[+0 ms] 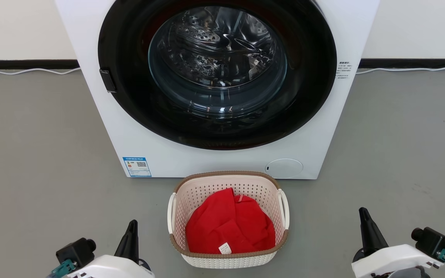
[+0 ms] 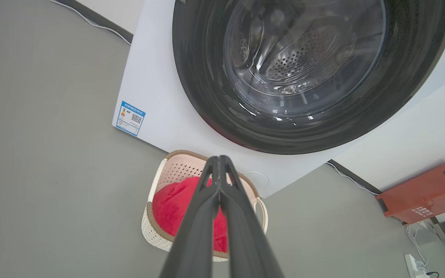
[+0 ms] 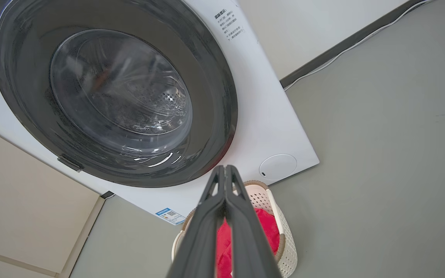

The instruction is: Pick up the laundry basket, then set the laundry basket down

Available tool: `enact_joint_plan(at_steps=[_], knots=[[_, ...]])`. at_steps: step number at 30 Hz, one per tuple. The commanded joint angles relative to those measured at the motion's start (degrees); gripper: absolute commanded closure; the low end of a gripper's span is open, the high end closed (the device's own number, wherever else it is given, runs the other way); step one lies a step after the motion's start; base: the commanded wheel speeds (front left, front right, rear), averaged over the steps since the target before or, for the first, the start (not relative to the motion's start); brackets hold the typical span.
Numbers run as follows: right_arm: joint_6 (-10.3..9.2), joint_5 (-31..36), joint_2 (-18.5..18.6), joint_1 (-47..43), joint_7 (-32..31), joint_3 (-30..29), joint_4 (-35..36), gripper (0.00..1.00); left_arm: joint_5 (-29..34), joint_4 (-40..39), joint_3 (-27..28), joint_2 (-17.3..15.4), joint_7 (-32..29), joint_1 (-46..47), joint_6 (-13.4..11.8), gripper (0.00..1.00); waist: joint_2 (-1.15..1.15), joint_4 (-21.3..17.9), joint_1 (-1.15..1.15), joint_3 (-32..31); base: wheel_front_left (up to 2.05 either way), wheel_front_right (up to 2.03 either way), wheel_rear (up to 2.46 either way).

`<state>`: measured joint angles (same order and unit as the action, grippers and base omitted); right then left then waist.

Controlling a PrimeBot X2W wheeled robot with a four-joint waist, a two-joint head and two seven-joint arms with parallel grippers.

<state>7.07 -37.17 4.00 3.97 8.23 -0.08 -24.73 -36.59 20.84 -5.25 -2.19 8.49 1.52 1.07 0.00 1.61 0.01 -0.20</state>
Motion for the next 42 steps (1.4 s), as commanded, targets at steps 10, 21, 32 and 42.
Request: enact_joint_plan(at_steps=[10, 21, 32, 42], knots=[[0.16, -7.59, 0.05, 1.95, -2.06, -0.84, 2.91, 1.0, -7.87, -2.35, 2.3, -0.34, -1.99, 2.76, 1.15, 1.0, 0.0, -0.2, -0.01, 0.04, 0.0, 0.0, 0.0], [0.19, -13.75, -0.11, 1.98, -3.71, -1.58, 3.92, 1.0, -14.07, -2.92, 3.53, -0.38, -3.68, 3.0, 1.83, 1.0, 0.0, -0.38, -0.01, 0.09, 0.0, 0.0, 0.0], [0.23, -20.5, -0.27, 2.02, -5.53, -2.38, 5.03, 1.0, -20.88, -3.55, 4.88, -0.43, -5.53, 3.28, 2.59, 1.0, 0.0, -0.59, -0.01, 0.13, 0.0, 0.0, 0.0], [0.26, -26.66, -0.43, 2.05, -7.17, -3.11, 6.04, 1.0, -27.08, -4.13, 6.11, -0.48, -7.22, 3.53, 3.27, 1.0, 0.0, -0.77, -0.01, 0.18, 0.0, 0.0, 0.0]])
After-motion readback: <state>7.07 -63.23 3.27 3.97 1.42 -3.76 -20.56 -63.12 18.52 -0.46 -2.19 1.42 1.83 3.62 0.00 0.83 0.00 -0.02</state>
